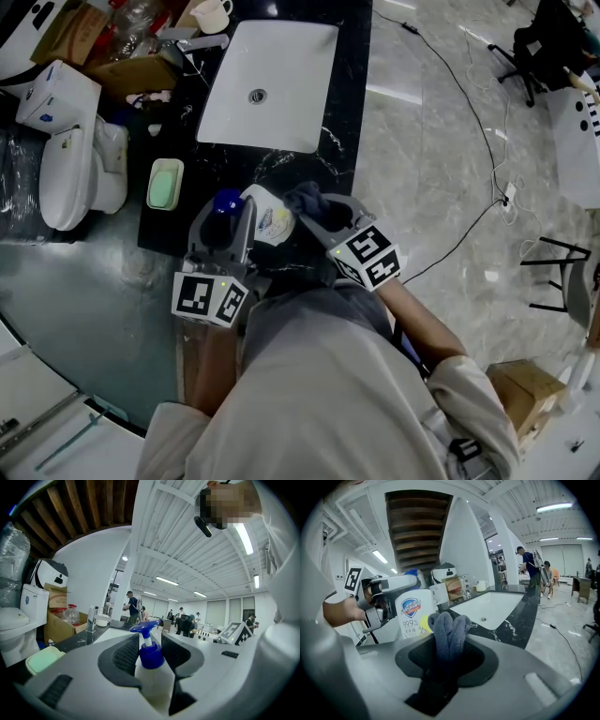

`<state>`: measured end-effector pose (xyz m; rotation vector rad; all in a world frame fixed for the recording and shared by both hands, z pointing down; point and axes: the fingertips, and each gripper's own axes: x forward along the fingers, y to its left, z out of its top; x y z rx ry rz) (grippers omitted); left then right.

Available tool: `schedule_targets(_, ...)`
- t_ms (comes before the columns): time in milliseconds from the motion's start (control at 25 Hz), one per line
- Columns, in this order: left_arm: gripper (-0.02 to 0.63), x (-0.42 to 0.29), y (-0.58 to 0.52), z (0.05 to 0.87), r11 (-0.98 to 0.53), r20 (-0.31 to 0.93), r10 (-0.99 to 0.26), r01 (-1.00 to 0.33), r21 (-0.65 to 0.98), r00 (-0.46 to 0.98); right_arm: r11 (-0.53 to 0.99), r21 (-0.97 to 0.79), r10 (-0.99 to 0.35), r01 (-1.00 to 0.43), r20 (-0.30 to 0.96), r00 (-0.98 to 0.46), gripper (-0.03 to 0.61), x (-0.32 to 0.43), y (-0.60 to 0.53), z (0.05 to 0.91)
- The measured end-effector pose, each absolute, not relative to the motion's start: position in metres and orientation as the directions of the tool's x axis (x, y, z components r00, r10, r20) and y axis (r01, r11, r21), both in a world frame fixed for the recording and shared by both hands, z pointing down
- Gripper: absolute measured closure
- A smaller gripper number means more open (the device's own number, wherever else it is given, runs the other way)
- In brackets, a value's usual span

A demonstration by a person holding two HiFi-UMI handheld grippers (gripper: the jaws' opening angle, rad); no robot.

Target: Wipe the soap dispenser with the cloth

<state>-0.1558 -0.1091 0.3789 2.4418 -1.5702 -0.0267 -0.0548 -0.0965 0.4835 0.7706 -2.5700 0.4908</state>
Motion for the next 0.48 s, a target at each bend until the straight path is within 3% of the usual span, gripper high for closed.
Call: schedule_targets(480,0.469,-0.1556,-0.1081,0.3786,-0.391,0.104,-0.902,-0.895,0.215,0.419,0.784,-0.229,-0.427,-0.577,0.476,-0.769,0.459,-0.0545,-0.0908,0.4794)
